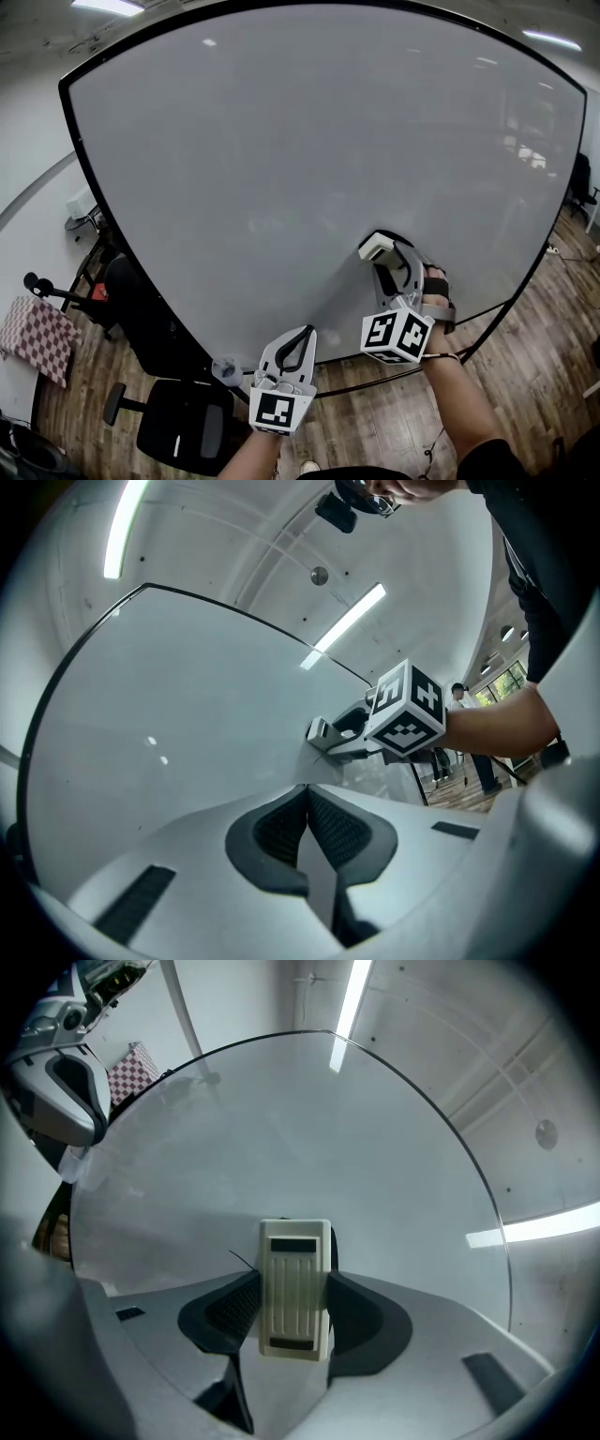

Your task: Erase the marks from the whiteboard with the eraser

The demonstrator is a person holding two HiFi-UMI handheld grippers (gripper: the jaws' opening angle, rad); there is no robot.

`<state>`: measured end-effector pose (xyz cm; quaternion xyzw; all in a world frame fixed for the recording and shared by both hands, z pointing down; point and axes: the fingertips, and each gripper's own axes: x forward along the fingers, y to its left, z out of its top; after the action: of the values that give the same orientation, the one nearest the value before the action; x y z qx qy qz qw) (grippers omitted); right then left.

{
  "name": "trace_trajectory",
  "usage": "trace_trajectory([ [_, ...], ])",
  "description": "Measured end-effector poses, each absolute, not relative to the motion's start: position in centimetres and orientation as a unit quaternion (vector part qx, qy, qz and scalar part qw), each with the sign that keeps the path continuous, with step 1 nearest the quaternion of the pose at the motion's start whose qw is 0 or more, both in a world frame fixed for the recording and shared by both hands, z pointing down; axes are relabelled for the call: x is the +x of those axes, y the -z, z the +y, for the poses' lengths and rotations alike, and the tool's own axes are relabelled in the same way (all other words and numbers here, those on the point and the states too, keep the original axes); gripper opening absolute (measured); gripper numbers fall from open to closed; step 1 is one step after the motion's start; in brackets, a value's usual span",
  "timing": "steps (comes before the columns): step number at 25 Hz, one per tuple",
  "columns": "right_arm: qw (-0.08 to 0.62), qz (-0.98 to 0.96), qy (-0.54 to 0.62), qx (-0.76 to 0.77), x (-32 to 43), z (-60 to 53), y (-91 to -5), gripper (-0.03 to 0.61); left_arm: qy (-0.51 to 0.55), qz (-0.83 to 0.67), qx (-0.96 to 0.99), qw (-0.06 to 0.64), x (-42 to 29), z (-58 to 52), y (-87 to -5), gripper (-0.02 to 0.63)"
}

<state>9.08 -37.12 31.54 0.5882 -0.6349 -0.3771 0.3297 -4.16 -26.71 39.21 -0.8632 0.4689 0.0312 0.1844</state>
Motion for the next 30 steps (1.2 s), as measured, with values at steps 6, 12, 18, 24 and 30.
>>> trace_trajectory([
  [6,0.34,-0.646,0.377,0.57,7.7,-36.9,-33.2,0.244,-0.037,0.471,-0.865,0.17,-3.9,-26.7,-39.1,0.02],
  [12,0.35,-0.655,0.371,0.558,6.4,-36.6,-35.0,0.244,-0.032,0.474,-0.863,0.171,-4.2,-26.7,-39.4,0.018],
  [18,0.357,-0.662,0.367,0.547,4.7,-36.4,-36.6,0.244,-0.051,0.488,-0.857,0.159,-5.2,-26.5,-38.9,0.02],
  [24,0.366,-0.666,0.366,0.537,3.5,-36.0,-38.1,0.244,-0.041,0.486,-0.858,0.16,-6.0,-26.3,-40.1,0.02],
  [30,0.364,-0.67,0.363,0.535,3.0,-35.7,-38.5,0.244,-0.033,0.488,-0.858,0.16,-6.3,-26.0,-40.4,0.02],
])
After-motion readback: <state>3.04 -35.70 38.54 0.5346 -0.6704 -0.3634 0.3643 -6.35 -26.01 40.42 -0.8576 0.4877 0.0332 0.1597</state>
